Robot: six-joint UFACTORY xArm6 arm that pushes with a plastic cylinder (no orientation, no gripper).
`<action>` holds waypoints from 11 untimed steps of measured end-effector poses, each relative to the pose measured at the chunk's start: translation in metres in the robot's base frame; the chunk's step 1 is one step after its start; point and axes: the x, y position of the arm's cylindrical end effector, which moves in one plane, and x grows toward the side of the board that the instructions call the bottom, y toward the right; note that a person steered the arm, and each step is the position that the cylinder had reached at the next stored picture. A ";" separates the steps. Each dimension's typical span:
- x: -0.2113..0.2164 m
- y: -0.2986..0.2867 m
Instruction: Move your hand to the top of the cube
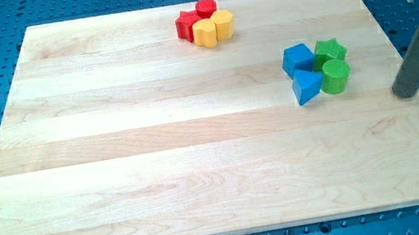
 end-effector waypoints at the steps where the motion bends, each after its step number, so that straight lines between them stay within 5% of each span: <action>1: -0.038 0.000; 5: -0.096 -0.005; 8: -0.075 -0.032; 11: -0.209 -0.138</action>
